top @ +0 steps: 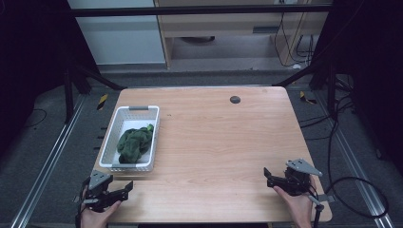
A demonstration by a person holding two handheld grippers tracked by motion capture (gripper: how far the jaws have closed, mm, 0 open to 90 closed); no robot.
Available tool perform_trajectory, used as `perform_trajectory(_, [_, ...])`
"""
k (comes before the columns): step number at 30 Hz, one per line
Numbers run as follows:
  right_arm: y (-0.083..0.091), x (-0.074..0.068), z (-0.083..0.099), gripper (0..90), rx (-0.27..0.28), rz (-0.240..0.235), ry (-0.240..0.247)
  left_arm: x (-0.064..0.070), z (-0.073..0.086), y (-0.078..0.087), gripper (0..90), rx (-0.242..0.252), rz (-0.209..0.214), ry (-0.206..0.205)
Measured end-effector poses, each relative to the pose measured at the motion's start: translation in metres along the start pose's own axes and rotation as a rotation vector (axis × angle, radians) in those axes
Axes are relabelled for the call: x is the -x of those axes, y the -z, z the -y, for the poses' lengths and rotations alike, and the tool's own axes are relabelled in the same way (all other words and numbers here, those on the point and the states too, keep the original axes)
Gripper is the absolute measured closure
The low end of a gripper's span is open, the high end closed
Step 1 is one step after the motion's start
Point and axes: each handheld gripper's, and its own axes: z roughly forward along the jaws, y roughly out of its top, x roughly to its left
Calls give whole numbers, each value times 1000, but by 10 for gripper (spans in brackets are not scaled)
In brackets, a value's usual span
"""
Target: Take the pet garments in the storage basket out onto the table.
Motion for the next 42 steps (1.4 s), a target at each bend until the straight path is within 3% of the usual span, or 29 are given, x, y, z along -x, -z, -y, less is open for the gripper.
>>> perform_trajectory(3, [1,-1,0,12,6,-21,-9,0,-2,6,163,22,0,20])
perform_trajectory(7, [2,-4,1,12,2,-10,13,-2,-5,14,167,56,-4,48])
perform_trajectory(14, [4,-12,0,70,20,-7,29,-4,-13,24,173,113,-3,57])
perform_trajectory(21, [1,-13,-1,78,14,-18,48,-4,-24,24,169,118,3,52])
perform_trajectory(28, [1,-11,-1,82,14,-14,37,-3,-48,21,159,122,14,23])
perform_trajectory(42, [1,-9,-3,82,9,-7,30,-14,-81,17,158,149,19,47])
